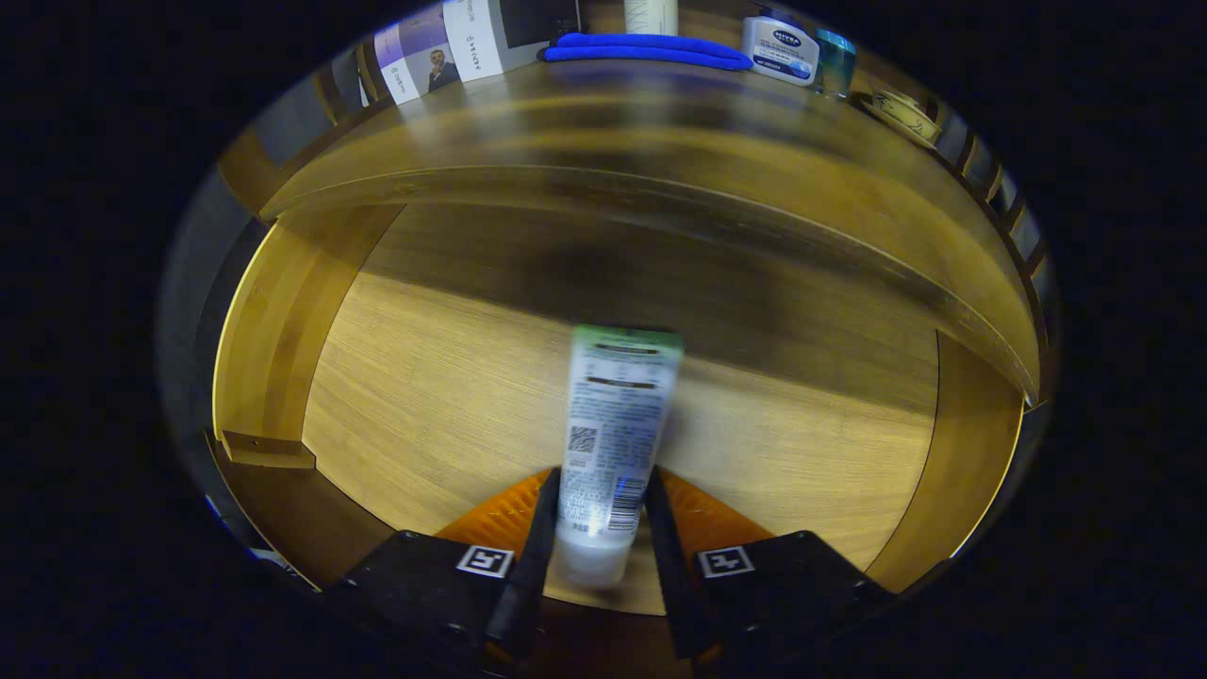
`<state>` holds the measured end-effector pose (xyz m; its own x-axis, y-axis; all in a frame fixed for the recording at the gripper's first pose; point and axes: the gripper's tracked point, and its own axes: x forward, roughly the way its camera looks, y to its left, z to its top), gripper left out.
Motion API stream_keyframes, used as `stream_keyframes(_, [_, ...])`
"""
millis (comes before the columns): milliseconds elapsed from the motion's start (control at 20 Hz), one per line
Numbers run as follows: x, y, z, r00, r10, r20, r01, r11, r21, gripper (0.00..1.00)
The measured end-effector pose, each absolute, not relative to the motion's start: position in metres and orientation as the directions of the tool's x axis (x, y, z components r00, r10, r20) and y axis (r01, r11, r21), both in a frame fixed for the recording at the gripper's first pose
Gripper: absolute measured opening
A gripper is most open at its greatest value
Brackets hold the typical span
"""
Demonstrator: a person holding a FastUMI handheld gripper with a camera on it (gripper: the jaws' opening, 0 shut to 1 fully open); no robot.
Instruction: Pull open the drawer, take out the items inside it, and place them on the countertop above the cabinet.
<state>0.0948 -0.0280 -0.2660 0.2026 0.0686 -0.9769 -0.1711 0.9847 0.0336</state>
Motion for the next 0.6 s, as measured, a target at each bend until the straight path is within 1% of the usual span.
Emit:
stream_keyframes(100, [0.097,-0.027,-0.269,0.218,0.095,-0.971,-0.167,0.984,0.059,0.52])
stream_keyframes(200, [0.094,-0.023,-0.265,0.207,0.139,-0.968,-0.163,0.981,0.106,0.42])
stream_keyframes(350, [0.087,-0.021,-0.257,0.207,0.171,-0.963,-0.186,0.974,0.133,0.42])
stream_keyframes(600, [0.084,-0.024,-0.234,0.242,0.208,-0.948,-0.212,0.964,0.158,0.42])
